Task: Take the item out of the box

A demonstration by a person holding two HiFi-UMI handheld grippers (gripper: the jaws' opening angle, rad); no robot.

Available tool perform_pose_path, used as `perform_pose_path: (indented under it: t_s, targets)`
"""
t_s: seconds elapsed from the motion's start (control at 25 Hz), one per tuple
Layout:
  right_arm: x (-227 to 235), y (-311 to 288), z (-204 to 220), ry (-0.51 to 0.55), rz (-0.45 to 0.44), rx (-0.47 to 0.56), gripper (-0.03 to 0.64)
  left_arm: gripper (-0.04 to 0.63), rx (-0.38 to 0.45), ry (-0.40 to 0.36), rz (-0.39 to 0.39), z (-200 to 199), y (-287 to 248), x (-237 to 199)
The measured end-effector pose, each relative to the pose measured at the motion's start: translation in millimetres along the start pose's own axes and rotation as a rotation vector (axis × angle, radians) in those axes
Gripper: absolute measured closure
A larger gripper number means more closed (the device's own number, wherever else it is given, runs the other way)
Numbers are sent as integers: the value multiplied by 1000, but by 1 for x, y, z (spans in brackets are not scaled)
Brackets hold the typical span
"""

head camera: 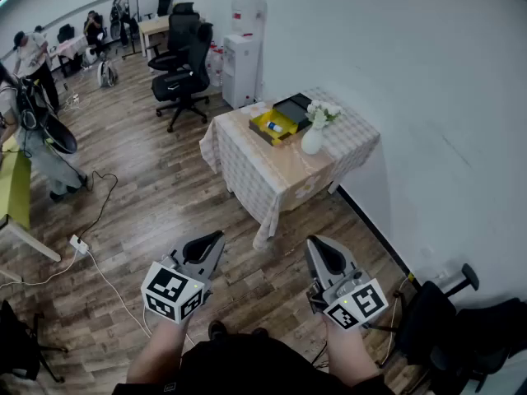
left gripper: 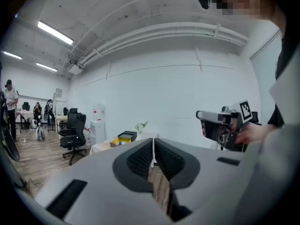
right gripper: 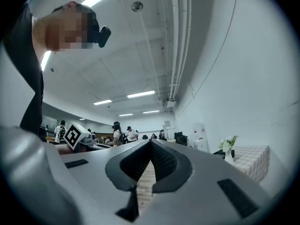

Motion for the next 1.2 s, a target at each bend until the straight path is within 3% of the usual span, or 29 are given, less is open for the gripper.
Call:
perform_pose_path:
  t_s: [0.4,0.76,1.2]
  targets:
    - [-9,-2,15,-13,-71,-24,581,574,-10,-6,0,0,-11,17]
    - [4,39,17,9,-140,-9,578,574,-9,-9,-31,-1,-12,50]
    - [9,32,36,-63,-216,-34,577,574,-8,-2,-20,-2,-24,59]
Point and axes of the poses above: the fingertips, and each gripper's own axes: y backward along the fingers, x to its right, z out of its underside, the point moved 7 cm from there along y, backward along the fingers, and after that the axes turned 13 degrees about -x, right-handed, at the moved point
